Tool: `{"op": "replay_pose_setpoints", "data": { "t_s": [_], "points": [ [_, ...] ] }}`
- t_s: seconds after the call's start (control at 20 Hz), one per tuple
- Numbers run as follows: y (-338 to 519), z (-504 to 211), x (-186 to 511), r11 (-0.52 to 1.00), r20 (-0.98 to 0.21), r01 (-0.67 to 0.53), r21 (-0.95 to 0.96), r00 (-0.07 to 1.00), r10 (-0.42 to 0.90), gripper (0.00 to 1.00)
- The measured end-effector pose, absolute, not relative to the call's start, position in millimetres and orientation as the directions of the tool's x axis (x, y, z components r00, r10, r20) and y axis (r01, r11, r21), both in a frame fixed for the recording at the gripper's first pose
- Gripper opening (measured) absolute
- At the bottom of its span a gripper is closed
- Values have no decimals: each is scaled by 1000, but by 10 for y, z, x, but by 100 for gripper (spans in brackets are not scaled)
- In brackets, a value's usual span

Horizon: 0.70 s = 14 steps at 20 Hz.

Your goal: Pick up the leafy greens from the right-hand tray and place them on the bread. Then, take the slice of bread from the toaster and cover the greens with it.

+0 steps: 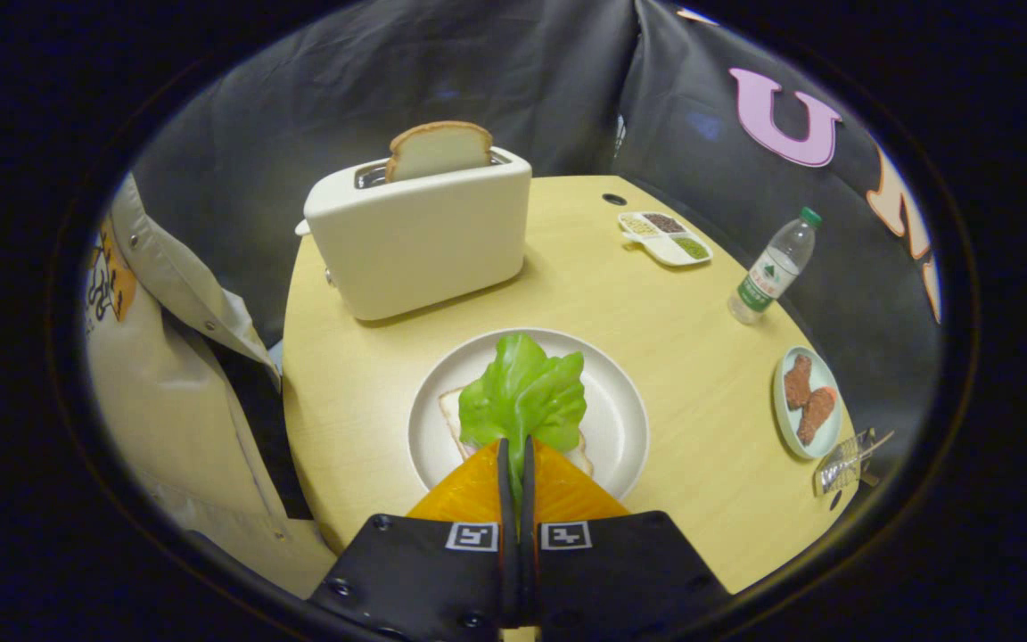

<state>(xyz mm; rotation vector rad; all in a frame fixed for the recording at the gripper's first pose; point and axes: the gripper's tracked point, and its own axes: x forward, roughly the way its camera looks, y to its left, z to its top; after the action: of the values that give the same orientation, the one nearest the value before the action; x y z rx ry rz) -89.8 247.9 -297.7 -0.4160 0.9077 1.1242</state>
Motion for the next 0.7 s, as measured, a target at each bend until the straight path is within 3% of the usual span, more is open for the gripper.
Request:
{"op": "replay_pose_setpoints", "data": {
  "t_s": [0.25, 0.65, 0.7],
  "points": [
    [2628, -3140, -979, 373, -812, -910, 181, 76, 578, 8],
    [2683, -3381, -874, 393, -835, -907, 149, 98, 541, 18],
    [2683, -3412, -859, 393, -838, -909, 138, 104, 536, 31]
  ]
}}
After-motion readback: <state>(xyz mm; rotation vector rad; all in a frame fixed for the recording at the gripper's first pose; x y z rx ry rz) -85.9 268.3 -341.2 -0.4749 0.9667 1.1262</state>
